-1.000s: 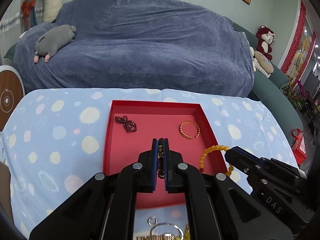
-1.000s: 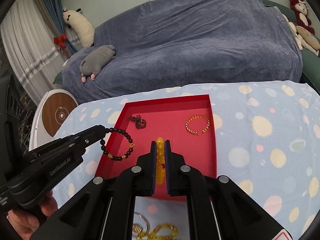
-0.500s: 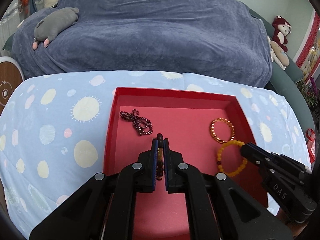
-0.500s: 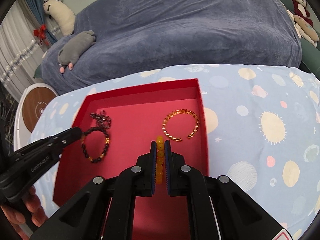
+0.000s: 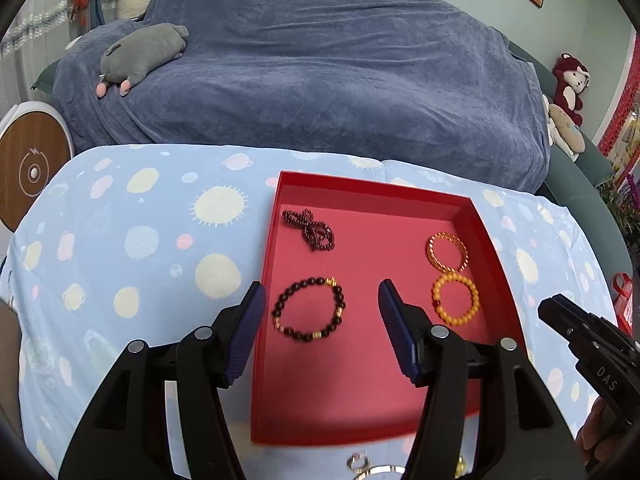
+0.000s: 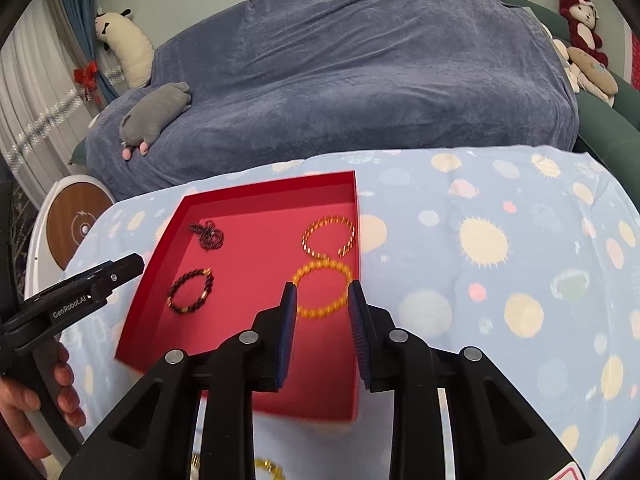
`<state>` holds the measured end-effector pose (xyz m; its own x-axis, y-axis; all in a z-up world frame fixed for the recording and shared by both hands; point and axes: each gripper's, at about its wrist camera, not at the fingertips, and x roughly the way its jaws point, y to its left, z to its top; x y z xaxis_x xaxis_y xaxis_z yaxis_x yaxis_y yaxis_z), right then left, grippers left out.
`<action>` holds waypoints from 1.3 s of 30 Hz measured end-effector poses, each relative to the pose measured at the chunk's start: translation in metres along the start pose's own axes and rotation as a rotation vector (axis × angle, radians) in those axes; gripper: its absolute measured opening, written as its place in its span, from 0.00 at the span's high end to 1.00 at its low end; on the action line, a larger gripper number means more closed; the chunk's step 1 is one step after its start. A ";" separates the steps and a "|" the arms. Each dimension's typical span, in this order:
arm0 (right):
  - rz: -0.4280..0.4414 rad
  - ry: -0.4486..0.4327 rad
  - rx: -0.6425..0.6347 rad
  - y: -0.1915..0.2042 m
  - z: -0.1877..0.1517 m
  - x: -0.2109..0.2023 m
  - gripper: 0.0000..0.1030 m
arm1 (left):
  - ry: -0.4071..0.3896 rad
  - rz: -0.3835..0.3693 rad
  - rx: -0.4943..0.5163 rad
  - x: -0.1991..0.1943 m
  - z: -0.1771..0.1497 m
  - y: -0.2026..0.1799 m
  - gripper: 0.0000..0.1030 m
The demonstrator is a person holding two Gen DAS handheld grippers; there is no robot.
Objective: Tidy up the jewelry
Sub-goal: 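Carry both bracelets into the red box and open both tools, then move both tools back toward the remaining jewelry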
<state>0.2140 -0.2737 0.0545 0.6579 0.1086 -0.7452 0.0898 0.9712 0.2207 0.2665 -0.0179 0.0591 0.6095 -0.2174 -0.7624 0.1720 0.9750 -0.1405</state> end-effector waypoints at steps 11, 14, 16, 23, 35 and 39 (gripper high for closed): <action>0.010 0.030 0.013 0.009 -0.061 -0.052 0.74 | -0.008 0.019 -0.001 -0.056 -0.047 0.001 0.46; 0.013 0.044 0.020 0.012 -0.078 -0.059 0.74 | 0.001 0.026 -0.003 -0.064 -0.062 0.001 0.46; 0.013 0.060 0.027 0.012 -0.089 -0.061 0.74 | 0.008 0.028 -0.002 -0.069 -0.071 0.001 0.46; 0.008 0.107 0.059 0.014 -0.127 -0.066 0.74 | 0.047 0.035 -0.015 -0.078 -0.107 0.007 0.46; -0.019 0.156 0.046 0.016 -0.159 -0.059 0.74 | 0.099 0.050 -0.040 -0.081 -0.157 0.013 0.46; -0.034 0.171 0.039 0.017 -0.162 -0.049 0.74 | 0.119 0.047 -0.051 -0.078 -0.166 0.016 0.46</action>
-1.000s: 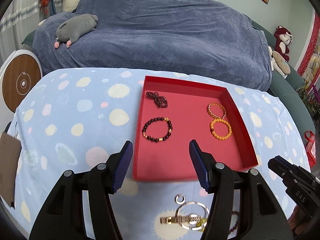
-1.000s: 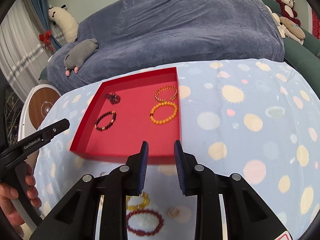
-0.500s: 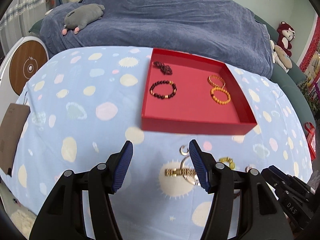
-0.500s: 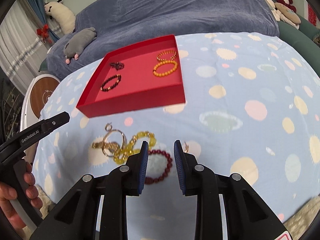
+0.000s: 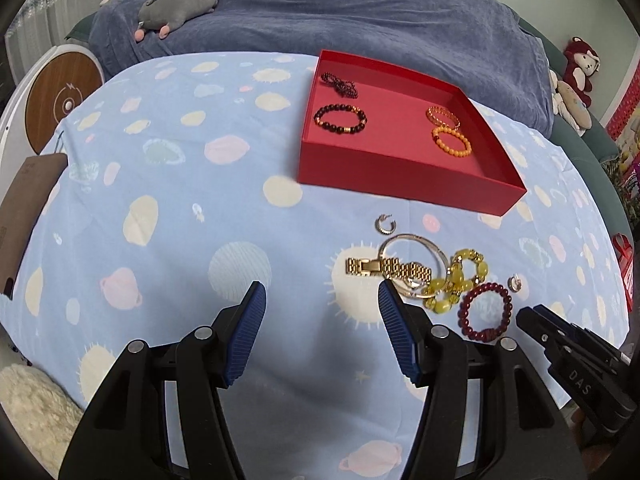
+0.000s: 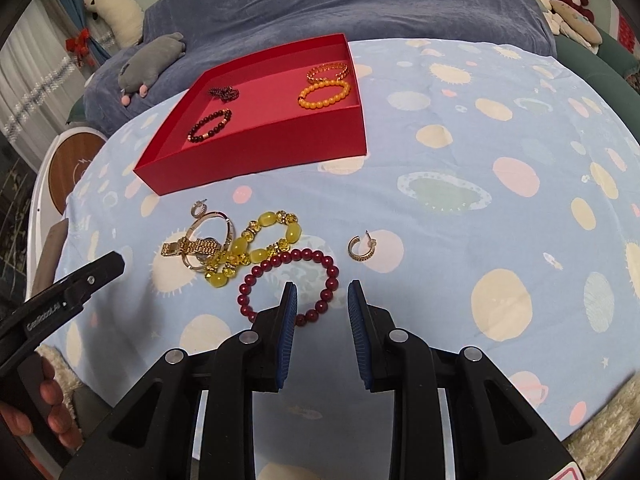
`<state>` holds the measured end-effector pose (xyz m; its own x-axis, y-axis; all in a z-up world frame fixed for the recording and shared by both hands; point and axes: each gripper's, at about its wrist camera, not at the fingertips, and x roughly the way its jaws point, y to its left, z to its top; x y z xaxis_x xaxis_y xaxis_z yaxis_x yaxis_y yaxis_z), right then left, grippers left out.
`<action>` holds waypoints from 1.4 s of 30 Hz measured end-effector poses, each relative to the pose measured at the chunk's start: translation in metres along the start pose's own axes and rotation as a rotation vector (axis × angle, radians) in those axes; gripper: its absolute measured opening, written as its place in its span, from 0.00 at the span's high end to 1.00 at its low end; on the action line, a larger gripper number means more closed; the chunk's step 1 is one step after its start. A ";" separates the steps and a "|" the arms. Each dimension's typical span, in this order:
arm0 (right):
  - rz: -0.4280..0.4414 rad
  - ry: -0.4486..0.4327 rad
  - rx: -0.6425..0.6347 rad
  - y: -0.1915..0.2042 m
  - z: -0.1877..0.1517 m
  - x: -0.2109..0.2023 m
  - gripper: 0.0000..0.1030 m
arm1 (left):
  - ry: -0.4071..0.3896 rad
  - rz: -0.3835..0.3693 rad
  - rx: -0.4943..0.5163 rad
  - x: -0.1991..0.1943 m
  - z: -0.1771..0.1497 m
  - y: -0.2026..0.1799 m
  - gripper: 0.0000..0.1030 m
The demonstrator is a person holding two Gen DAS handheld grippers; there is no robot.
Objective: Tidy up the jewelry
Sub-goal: 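Move both tools back toward the remaining jewelry, then grasp the dark red bead bracelet with the right tool while the left tool grasps the gold watch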
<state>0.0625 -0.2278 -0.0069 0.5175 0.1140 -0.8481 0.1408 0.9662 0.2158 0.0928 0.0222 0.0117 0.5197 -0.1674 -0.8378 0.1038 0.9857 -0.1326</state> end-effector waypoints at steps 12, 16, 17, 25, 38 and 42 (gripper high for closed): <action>-0.034 0.021 -0.028 0.008 0.006 0.027 0.75 | 0.022 -0.003 -0.006 0.006 -0.006 0.000 0.46; -0.042 0.014 -0.047 0.009 0.006 0.028 0.76 | 0.028 -0.007 -0.007 0.010 -0.006 -0.001 0.46; -0.043 0.012 -0.049 0.008 0.006 0.027 0.79 | 0.030 -0.009 -0.009 0.010 -0.006 -0.001 0.46; -0.052 0.015 -0.049 -0.001 0.001 0.023 0.93 | 0.032 -0.017 -0.008 0.013 -0.004 -0.004 0.46; -0.006 0.035 0.032 -0.016 -0.017 0.010 0.93 | 0.049 -0.060 0.002 0.031 0.009 -0.025 0.46; 0.002 0.037 0.040 -0.016 -0.017 0.010 0.93 | 0.053 -0.059 -0.003 0.042 0.013 -0.032 0.46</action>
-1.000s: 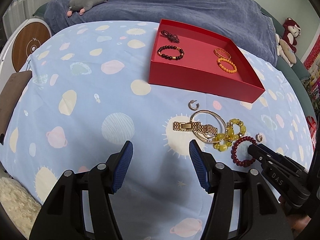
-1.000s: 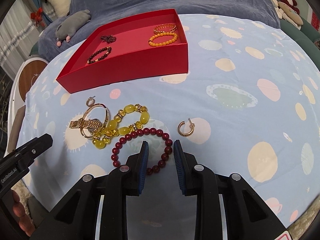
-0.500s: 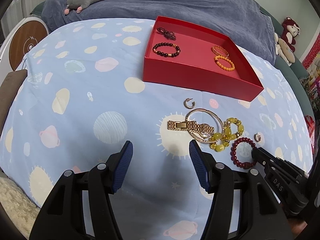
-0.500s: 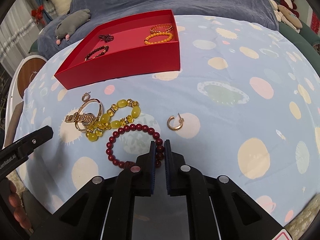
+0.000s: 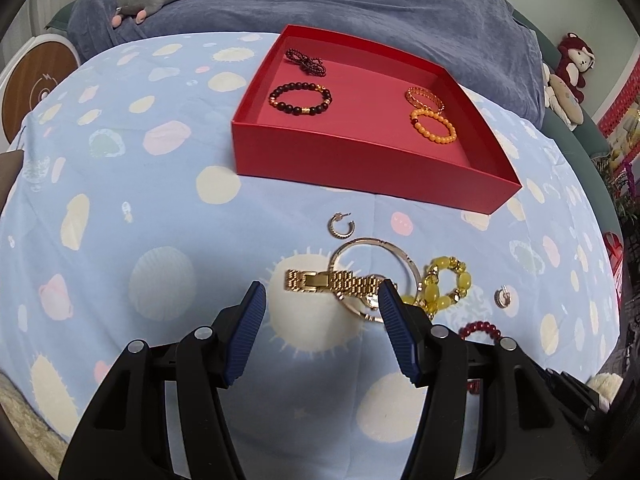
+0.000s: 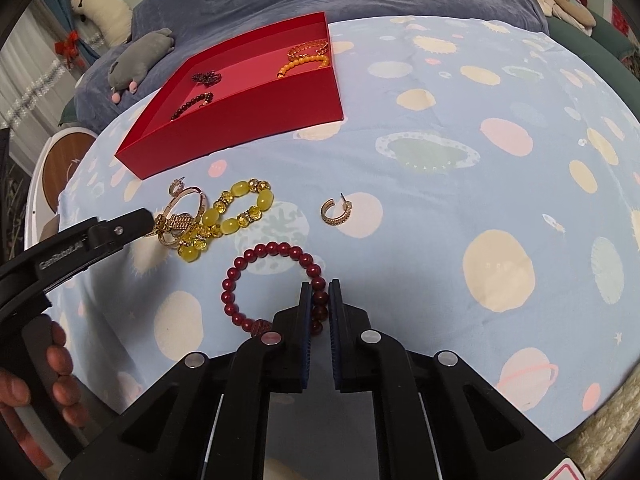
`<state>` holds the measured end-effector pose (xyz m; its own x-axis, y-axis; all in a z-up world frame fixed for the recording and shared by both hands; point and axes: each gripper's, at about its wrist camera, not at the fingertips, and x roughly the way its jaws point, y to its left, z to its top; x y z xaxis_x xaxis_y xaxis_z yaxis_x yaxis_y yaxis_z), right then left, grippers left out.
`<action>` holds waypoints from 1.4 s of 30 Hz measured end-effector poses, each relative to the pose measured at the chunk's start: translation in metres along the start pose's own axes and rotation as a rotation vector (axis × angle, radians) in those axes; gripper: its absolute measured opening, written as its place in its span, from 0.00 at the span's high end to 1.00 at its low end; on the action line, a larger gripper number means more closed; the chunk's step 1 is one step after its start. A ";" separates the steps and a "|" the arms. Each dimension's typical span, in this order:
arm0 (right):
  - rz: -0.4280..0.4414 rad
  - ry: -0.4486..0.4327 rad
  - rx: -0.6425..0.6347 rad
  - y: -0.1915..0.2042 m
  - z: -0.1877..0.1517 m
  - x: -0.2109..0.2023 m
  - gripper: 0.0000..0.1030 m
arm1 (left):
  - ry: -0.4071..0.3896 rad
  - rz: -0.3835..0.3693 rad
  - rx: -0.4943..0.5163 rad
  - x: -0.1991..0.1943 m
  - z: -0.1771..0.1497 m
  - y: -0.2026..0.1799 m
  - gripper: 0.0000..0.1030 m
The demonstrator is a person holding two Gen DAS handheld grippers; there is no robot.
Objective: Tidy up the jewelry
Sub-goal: 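Grasp the dark red bead bracelet with the right tool while the left tool grasps the gold watch, then carry the watch and red bracelet into the red box and open both tools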
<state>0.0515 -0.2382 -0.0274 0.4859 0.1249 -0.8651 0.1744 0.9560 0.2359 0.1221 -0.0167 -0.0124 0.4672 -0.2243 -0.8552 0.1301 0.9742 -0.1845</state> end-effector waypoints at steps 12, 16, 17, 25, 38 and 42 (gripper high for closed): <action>0.021 0.004 0.025 -0.002 0.004 0.002 0.93 | -0.009 0.004 0.013 0.016 0.003 -0.001 0.75; 0.024 0.004 0.033 -0.002 0.004 0.002 0.93 | -0.016 -0.007 0.036 0.013 0.003 -0.005 0.86; 0.024 0.003 0.034 -0.002 0.005 0.001 0.93 | -0.013 -0.014 0.029 0.012 0.003 -0.004 0.86; 0.046 -0.038 0.037 -0.004 0.009 -0.020 0.93 | -0.035 -0.073 -0.020 -0.012 0.004 0.001 0.87; 0.104 -0.113 0.022 0.005 0.018 -0.066 0.93 | -0.092 -0.136 -0.029 -0.071 0.013 -0.001 0.87; 0.115 -0.136 0.015 0.008 0.028 -0.076 0.93 | -0.109 -0.148 -0.013 -0.085 0.024 -0.002 0.87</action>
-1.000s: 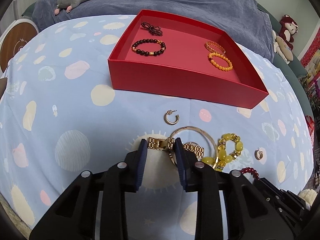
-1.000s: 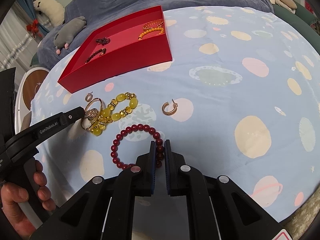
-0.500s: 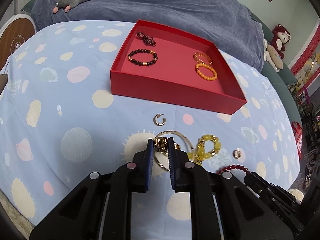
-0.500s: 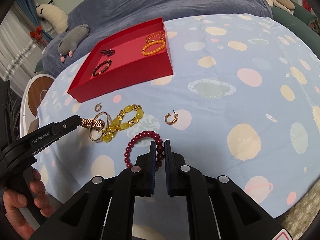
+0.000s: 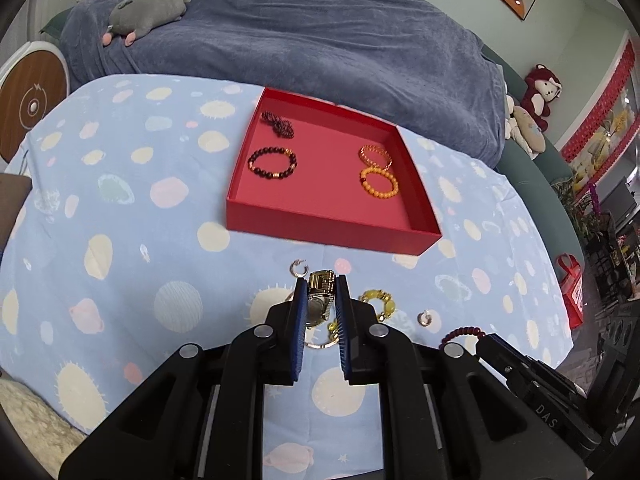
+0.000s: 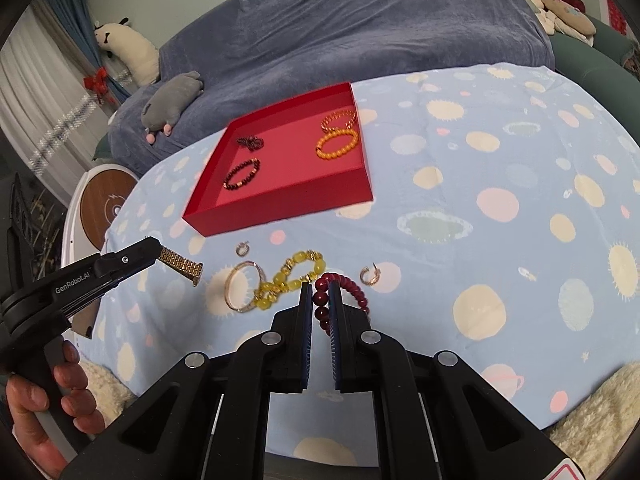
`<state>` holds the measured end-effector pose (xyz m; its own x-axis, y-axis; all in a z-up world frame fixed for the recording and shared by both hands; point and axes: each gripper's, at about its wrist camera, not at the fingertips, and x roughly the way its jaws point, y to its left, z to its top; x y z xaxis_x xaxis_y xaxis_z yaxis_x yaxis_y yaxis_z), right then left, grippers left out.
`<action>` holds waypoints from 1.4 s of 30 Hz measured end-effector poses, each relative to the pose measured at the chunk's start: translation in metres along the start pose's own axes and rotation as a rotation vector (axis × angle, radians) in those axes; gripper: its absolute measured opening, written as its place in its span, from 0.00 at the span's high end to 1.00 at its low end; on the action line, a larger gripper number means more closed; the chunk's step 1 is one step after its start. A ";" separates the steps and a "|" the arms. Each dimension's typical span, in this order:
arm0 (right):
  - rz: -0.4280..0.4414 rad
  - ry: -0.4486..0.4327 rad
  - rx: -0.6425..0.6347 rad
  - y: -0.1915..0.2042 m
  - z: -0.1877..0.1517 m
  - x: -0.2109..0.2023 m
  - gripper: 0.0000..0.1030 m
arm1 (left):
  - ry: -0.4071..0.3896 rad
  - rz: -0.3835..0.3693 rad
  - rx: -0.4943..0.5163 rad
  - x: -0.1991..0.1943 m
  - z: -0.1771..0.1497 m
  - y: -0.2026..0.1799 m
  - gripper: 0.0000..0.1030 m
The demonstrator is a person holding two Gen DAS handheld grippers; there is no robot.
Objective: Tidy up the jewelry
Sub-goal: 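Carry the watch and red bracelet into the red box and open both tools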
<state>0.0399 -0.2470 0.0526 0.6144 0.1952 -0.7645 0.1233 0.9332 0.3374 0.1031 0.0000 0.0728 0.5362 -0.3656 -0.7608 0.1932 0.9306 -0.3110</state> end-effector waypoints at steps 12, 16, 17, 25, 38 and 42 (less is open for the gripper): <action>0.055 -0.088 -0.057 0.030 0.092 0.020 0.93 | -0.085 -0.044 0.028 0.008 0.079 -0.013 0.87; 0.065 -0.089 -0.060 0.039 0.116 0.043 0.93 | -0.092 -0.033 0.037 0.027 0.099 -0.015 0.87; 0.058 -0.083 -0.063 0.040 0.119 0.052 0.93 | -0.086 -0.025 0.037 0.033 0.102 -0.014 0.87; -0.008 0.018 -0.065 0.031 0.118 0.110 0.93 | -0.014 0.023 0.034 0.078 0.103 0.000 0.87; -0.057 0.006 -0.067 0.015 0.114 0.112 0.79 | 0.017 0.068 0.039 0.098 0.093 0.007 0.83; -0.049 -0.034 -0.073 0.016 0.113 0.092 0.71 | -0.016 0.088 0.046 0.087 0.093 0.002 0.58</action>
<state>0.1863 -0.2482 0.0492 0.6349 0.1402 -0.7597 0.0970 0.9611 0.2584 0.2264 -0.0282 0.0592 0.5658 -0.2826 -0.7746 0.1825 0.9591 -0.2165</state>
